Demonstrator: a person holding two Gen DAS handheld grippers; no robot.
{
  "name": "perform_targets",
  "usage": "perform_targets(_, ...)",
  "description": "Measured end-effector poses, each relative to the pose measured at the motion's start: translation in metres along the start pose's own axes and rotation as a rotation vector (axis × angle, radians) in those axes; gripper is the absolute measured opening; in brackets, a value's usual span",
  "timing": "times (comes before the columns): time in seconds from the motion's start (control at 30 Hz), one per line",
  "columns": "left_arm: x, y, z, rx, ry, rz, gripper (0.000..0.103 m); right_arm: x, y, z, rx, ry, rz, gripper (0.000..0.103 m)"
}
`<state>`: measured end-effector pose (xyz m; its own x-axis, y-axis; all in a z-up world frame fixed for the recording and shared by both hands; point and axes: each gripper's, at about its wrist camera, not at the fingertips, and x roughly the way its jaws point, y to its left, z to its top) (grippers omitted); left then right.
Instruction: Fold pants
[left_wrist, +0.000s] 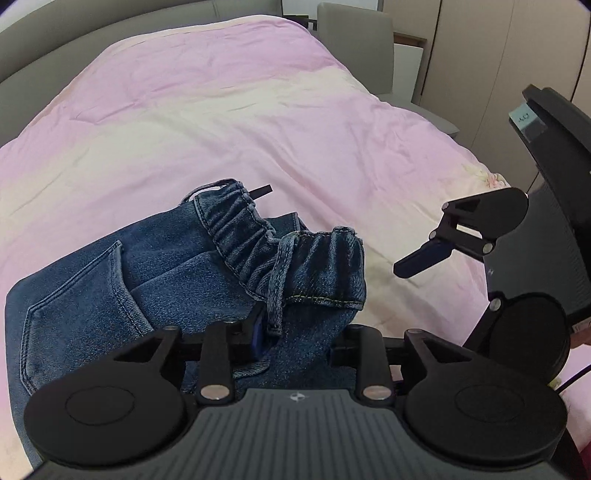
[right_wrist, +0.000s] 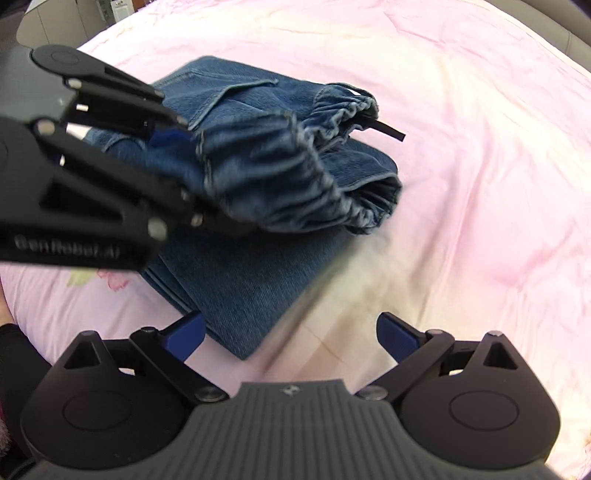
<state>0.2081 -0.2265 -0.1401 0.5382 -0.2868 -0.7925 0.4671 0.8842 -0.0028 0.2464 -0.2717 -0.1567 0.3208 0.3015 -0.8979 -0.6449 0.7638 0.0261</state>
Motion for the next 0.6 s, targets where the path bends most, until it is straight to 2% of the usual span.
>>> perform_targets(0.07,-0.002,0.002,-0.001,-0.009,-0.009,-0.055,0.06,-0.003,-0.001,-0.001,0.007,0.013,-0.012,0.095)
perform_targets(0.1,-0.009,0.008,0.0,-0.036,-0.017,-0.111,0.078,-0.006,-0.001,-0.001,0.014,0.017,-0.014,0.095)
perform_targets(0.13,-0.013,0.014,0.0,-0.071,-0.028,-0.153,0.082,-0.01,-0.004,-0.002,0.023,0.02,-0.018,0.095)
perform_targets(0.2,-0.021,0.022,-0.001,-0.122,-0.028,-0.192,0.082,-0.016,-0.004,-0.002,0.042,0.022,-0.023,0.095)
perform_targets(0.33,-0.047,0.047,-0.017,-0.119,-0.051,-0.149,0.083,-0.037,-0.001,0.008,0.079,-0.003,-0.016,0.095)
perform_targets(0.47,-0.077,0.075,-0.048,-0.068,-0.055,-0.021,0.083,-0.055,0.0,0.025,0.133,-0.046,0.019,0.095)
perform_targets(0.53,-0.086,0.089,-0.065,-0.048,-0.042,0.044,0.085,-0.055,0.001,0.037,0.178,-0.058,0.034,0.085)
perform_targets(0.6,-0.09,0.104,-0.083,-0.056,-0.018,0.098,0.086,-0.049,-0.002,0.054,0.233,-0.067,0.041,0.082)
